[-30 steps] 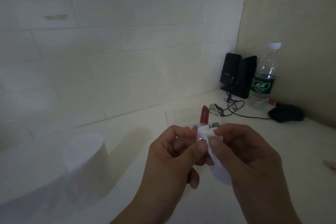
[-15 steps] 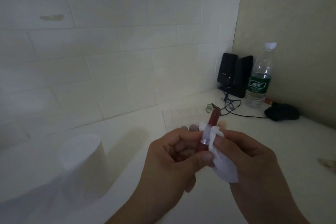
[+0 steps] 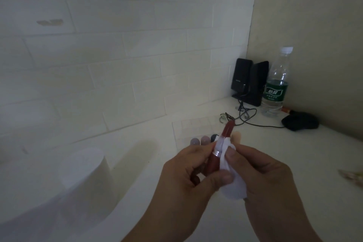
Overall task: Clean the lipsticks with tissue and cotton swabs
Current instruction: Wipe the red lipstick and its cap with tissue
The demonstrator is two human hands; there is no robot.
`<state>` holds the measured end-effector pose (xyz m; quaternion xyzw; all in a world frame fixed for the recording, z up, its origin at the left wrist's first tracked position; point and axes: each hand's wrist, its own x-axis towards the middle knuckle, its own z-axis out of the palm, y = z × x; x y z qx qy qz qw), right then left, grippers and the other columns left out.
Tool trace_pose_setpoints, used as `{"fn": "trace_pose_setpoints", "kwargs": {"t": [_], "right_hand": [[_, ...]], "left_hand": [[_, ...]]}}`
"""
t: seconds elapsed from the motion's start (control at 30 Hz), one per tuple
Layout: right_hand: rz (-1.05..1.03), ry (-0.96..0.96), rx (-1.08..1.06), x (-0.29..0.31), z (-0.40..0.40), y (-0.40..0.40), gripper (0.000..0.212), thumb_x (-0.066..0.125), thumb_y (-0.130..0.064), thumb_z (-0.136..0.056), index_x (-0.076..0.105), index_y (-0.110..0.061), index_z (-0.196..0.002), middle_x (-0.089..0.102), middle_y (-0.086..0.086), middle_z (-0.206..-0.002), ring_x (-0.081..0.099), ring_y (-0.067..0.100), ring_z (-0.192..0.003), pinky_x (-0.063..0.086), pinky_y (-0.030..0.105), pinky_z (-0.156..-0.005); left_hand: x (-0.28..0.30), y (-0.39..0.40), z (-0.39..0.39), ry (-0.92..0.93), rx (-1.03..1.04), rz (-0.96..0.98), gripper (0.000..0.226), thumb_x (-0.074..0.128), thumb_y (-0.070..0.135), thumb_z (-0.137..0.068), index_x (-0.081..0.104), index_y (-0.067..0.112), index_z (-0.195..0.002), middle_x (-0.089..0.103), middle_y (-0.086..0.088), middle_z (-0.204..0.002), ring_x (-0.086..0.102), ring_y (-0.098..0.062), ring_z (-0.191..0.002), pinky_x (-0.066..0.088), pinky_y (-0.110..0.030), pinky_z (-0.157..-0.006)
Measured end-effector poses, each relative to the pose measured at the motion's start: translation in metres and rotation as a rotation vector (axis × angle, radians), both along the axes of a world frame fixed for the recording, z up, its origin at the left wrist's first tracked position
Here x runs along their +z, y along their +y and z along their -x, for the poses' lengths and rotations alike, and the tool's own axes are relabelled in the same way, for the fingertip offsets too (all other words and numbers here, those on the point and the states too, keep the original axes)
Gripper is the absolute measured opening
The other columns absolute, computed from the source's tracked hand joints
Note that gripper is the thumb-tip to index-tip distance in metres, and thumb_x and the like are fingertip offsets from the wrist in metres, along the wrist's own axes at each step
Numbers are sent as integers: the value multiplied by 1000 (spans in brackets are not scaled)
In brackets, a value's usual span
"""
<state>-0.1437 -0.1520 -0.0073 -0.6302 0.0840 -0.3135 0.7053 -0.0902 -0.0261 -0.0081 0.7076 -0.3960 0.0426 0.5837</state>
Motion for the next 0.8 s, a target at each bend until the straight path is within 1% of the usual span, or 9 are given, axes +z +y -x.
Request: {"fn": "trace_pose_setpoints", "kwargs": {"t": [0.07,0.17,0.27,0.33,0.57,0.63,0.7,0.77,0.8], "right_hand": [[-17,-2,6,-2,-1,1,15,69,-40,-47,74,-43,-60,74,-7,-75,71,13,-71,54,30,-63],[-18,22,36,-5,-5,-3,21,69,-24,-60,71,-42,-50,72,-13,-66,70,6,-65,56,21,-57],[-64,29,90,-5,-7,-5,6,69,-39,-49,70,-45,-49,71,-16,-65,69,3,-65,57,21,-63],[-62,-3,124,1,-4,0,12,72,-53,-46,72,-45,-55,73,-12,-70,70,5,-69,56,22,-67],[31,-120,83,6,0,7,12,73,-33,-61,73,-44,-58,73,-10,-70,69,2,-68,50,10,-57],[61,-146,79,7,1,8,11,82,-51,-58,73,-47,-62,74,-12,-73,70,2,-71,51,11,-60],[112,-139,82,5,1,10,32,76,-73,-44,73,-50,-66,73,-15,-74,70,2,-74,51,11,-61],[68,-125,83,7,0,6,11,78,-58,-60,71,-49,-59,72,-17,-70,69,-1,-70,50,9,-58],[54,-136,119,1,-1,1,19,78,-37,-71,71,-47,-55,72,-15,-67,69,-1,-67,50,9,-56]], "left_hand": [[0,1,-2,14,7,-21,42,68,47,-71,64,52,-112,67,19,-92,63,-4,-81,49,-14,-69],[3,3,-2,99,-82,30,34,69,29,-79,69,36,-112,66,20,-78,59,5,-60,41,-14,-52],[5,5,0,224,-180,65,32,57,22,-85,71,27,-114,59,10,-64,43,-2,-41,33,-17,-42],[4,7,-1,295,-197,58,35,53,27,-88,68,25,-119,55,2,-61,35,-7,-38,32,-17,-42],[12,12,-6,542,-375,144,44,57,27,-85,49,33,-128,61,-9,-64,40,-15,-43,30,-17,-37],[12,11,-7,604,-395,183,37,63,29,-81,56,19,-115,60,-15,-67,40,-18,-45,29,-16,-36],[9,11,-7,595,-400,210,24,64,25,-82,63,9,-100,60,-18,-74,49,-17,-51,31,-16,-35],[8,10,-6,585,-399,211,14,60,21,-86,66,10,-91,60,-19,-76,51,-17,-53,31,-16,-36],[7,10,-6,587,-401,209,16,58,21,-88,65,7,-91,60,-19,-75,50,-17,-52,31,-15,-36]]}}
